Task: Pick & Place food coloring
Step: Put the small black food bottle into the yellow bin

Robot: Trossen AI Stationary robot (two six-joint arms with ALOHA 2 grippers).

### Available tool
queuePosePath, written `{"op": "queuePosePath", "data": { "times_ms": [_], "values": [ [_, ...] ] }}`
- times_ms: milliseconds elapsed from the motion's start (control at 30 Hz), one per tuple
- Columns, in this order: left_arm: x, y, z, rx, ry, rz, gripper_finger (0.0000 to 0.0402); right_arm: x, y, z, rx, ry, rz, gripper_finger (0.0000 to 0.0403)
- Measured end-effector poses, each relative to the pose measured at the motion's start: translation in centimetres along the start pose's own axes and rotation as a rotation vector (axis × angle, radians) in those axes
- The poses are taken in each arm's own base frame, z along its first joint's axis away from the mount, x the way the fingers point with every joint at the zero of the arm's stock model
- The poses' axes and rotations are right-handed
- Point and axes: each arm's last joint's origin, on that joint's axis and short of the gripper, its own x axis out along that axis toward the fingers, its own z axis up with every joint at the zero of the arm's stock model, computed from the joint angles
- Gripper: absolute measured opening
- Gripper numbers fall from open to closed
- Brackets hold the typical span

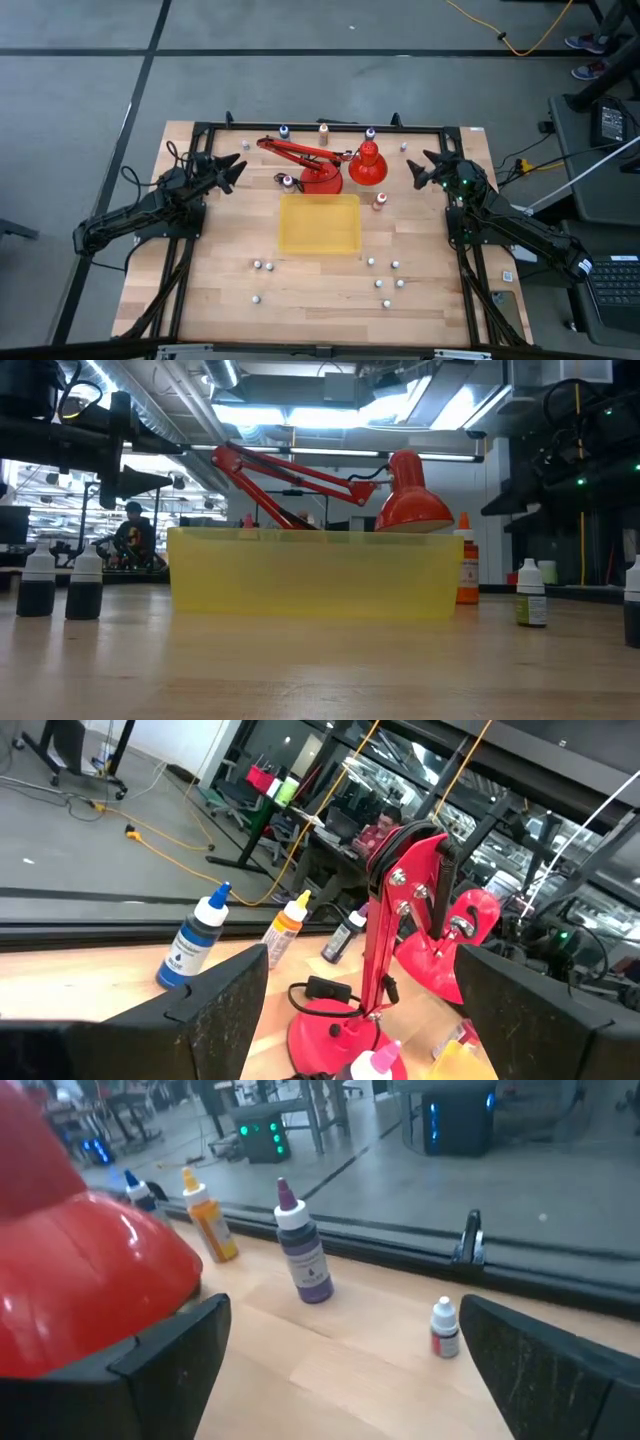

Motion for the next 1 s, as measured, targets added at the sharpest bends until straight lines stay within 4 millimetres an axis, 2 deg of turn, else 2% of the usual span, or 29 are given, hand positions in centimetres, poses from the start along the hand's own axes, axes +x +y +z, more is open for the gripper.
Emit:
{"op": "queuePosePath", "data": {
  "times_ms": [233, 367, 600, 867, 1000],
  "values": [
    [0.0, 0.0, 0.0, -0.103, -0.009, 0.014, 0.031, 0.0, 0.0, 0.0, 0.216, 0.0, 0.001, 0.0393],
    [0.0, 0.1, 0.0, -0.098, -0.013, 0.018, 0.031, 0.0, 0.1, 0.0, 0.309, 0.0, 0.015, 0.0393],
    [0.0, 0.1, 0.0, 0.017, -0.012, 0.02, 0.0311, 0.0, 0.0, 0.1, 0.258, -0.004, 0.003, 0.0393],
    [0.0, 0.1, 0.0, 0.012, -0.012, 0.02, 0.0312, 0.0, 0.0, 0.1, 0.257, -0.005, 0.003, 0.0393],
    [0.0, 0.1, 0.0, 0.011, -0.012, 0.02, 0.0312, -0.3, 0.5, 1.7, 0.169, -0.041, 0.017, 0.0393]
  ]
}}
